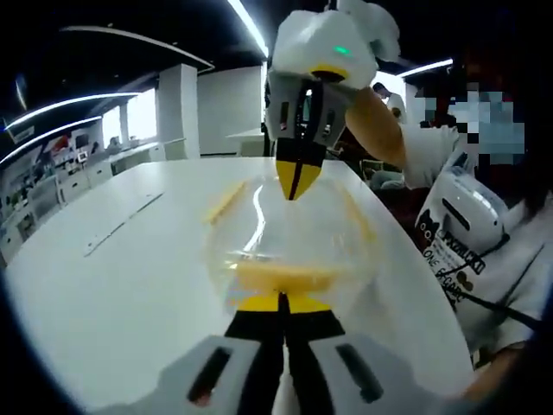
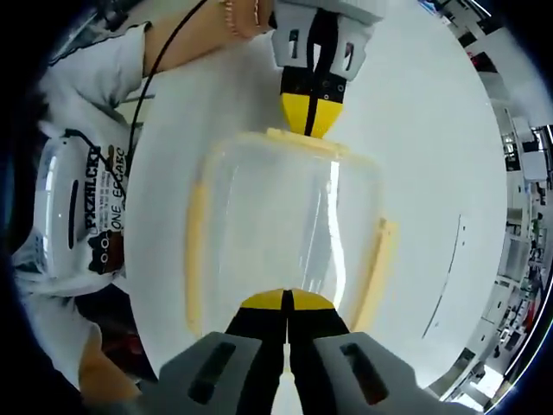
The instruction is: Snap each plastic latch of the storage box into its locked position after aligning the lid with the box until every specified latch is closed and the lid sits flush.
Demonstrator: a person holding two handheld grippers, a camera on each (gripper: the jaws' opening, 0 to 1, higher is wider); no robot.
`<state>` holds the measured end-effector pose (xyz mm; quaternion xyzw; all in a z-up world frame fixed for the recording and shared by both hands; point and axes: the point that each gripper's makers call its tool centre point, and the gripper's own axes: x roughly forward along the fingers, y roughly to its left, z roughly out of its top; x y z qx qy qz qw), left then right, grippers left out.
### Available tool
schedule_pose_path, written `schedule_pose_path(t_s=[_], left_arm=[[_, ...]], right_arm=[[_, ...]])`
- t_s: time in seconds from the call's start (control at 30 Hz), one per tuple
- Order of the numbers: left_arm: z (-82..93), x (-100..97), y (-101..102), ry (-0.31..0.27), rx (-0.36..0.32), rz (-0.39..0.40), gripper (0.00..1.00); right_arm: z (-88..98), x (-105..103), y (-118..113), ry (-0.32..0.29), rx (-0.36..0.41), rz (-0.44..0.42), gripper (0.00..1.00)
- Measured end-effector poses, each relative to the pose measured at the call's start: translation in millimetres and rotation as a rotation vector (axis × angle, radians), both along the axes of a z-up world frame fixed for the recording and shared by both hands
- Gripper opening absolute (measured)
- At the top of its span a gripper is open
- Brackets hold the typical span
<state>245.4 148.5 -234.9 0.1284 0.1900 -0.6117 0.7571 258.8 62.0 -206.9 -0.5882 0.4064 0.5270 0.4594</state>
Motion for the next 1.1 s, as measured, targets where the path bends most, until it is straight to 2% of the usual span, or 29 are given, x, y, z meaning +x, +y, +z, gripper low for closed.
schedule_pose_path(t_s=[0.07,0.1,0.2,0.23,0.27,0.33,0.37,0.4,0.43,0.47,0.5,0.6,0.73,0.77,0.87,0.93,0.97,1.0,1.1], left_arm=[[8.0,-5.9,3.6,-0.002,0.003,-0.001,0.00],[11.9,0.5,9.5,-0.004,0.000,-0.004,0.00],[7.9,-5.9,4.5,-0.033,0.010,-0.006,0.00],[16.8,0.4,11.8,0.006,-0.042,-0.001,0.00],[17.7,7.5,17.3,0.008,-0.050,0.015,0.00],[17.0,24.8,28.4,-0.041,-0.054,0.058,0.00],[11.2,22.1,25.7,-0.121,0.022,0.057,0.00],[11.0,17.8,23.9,-0.114,0.019,0.056,0.00],[7.1,11.5,18.9,-0.149,0.046,0.054,0.00],[6.6,4.1,12.4,-0.151,0.044,0.057,0.00],[11.6,10.6,18.5,-0.073,-0.024,0.065,0.00],[13.8,19.1,28.1,-0.053,-0.051,0.098,0.00],[42.2,19.1,36.5,-0.077,-0.164,0.147,0.00],[51.1,15.7,35.4,-0.104,-0.190,0.151,0.00],[54.3,14.9,35.6,-0.111,-0.200,0.154,0.00],[67.2,11.4,37.5,-0.134,-0.212,0.153,0.01],[72.4,8.4,32.4,-0.159,-0.207,0.144,0.01],[72.2,6.2,36.0,-0.162,-0.209,0.139,0.02],[55.9,11.7,38.7,-0.140,-0.116,0.143,0.02]], right_arm=[[-4.9,-7.5,-0.9,-0.005,0.006,0.002,0.00],[-7.3,-10.7,-1.0,-0.004,0.012,0.000,0.00],[-6.1,-11.2,-2.6,0.026,0.037,-0.030,0.00],[-6.6,-11.6,-1.9,0.028,0.041,-0.030,0.00],[-6.7,-11.5,-0.3,0.026,0.035,-0.026,0.00],[-7.8,-11.3,3.7,-0.010,0.009,-0.006,0.00],[-8.3,-11.2,5.0,-0.017,0.002,-0.003,0.00],[-8.9,-11.0,7.3,-0.024,-0.004,-0.001,0.00],[-8.9,-10.7,7.8,-0.026,-0.005,-0.002,0.00],[-8.9,-9.6,8.4,-0.030,-0.008,-0.004,0.00],[-8.8,-9.0,8.6,-0.032,-0.010,0.000,0.00],[-7.2,-7.0,11.9,-0.041,-0.002,-0.003,0.00],[-6.7,-5.8,13.9,-0.036,0.031,-0.017,0.00],[-6.8,-5.3,14.4,-0.033,0.036,-0.018,0.00],[-6.8,-5.7,14.0,-0.034,0.042,-0.019,0.00],[-7.0,-6.8,13.1,-0.025,0.066,-0.023,0.00],[-7.6,-7.7,13.1,-0.016,0.086,-0.023,0.00],[-7.8,-7.9,13.3,-0.014,0.090,-0.023,0.00],[-12.0,-10.2,32.8,-0.015,0.098,-0.023,0.00]])
